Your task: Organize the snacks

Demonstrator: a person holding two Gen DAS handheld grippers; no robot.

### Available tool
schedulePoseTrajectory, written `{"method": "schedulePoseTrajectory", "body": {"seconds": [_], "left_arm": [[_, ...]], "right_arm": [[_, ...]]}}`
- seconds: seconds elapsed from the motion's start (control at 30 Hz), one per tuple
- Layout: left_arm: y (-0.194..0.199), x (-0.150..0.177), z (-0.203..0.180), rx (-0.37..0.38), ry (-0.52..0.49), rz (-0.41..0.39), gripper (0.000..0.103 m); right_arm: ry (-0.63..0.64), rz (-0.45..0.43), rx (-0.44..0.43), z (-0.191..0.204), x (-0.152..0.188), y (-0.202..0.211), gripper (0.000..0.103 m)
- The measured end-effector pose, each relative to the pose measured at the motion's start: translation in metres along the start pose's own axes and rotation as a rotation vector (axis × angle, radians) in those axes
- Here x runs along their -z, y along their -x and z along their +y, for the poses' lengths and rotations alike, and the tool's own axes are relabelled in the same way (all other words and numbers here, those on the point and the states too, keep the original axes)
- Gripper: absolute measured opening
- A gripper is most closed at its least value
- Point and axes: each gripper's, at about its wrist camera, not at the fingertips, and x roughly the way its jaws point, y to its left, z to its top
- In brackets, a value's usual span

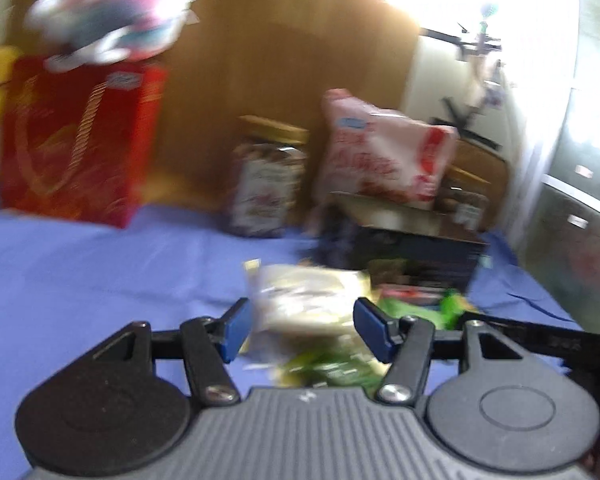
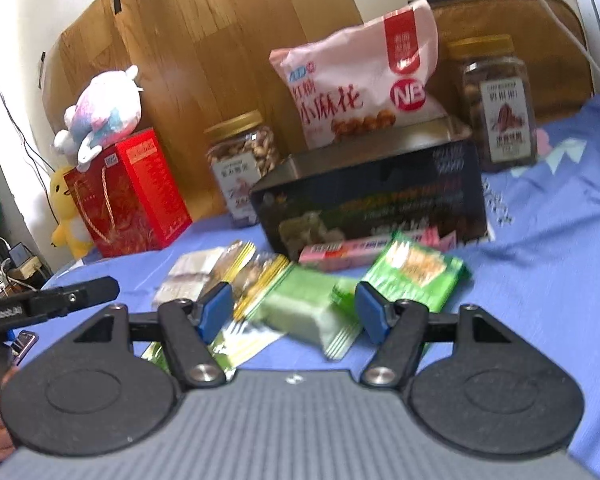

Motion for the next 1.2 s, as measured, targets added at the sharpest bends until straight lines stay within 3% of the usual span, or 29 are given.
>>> {"method": "schedulePoseTrajectory", "body": {"seconds": [0.13,0.23,0.37,0.57,0.73,0.93,1.0,1.2], "left_arm": [[-0.007,0.008,0.026,-0.053,0.086,0.008,0.057],[-0.015,0.008,0.037,-0.058,0.137,0.043,0.056],[-0.012,0.010,0.032,-0.049,0.109,0.036,0.056],[-0.013,0.012,0.025,-0.037,0.069,0.040,0.057],[-0.013,0.012,0.029,-0.030,0.090,0.047,0.057],[-0.014,0.011,0.031,-0.016,0.103,0.050,0.057],[-0.015,0.011,0.032,-0.012,0.110,0.055,0.057],[-0.016,0.012,0.033,-0.008,0.116,0.061,0.057]], "right_arm": [[0.019,0.069,0.003,0.010,0.013,-0.010,0.070],[0.081,0.037,0.004,0.020,0.017,-0.005,0.070],[0.146,0.041,-0.016,0.029,0.020,-0.007,0.070],[0.221,0.128,-0.103,0.049,0.020,-0.022,0.071],[0.308,0.143,-0.101,0.071,0.014,-0.040,0.073],[0.192,0.158,-0.107,0.061,-0.009,-0.069,0.072],[0.144,0.192,-0.117,0.057,-0.012,-0.081,0.065],[0.023,0.221,-0.180,0.047,-0.012,-0.088,0.026]]}}
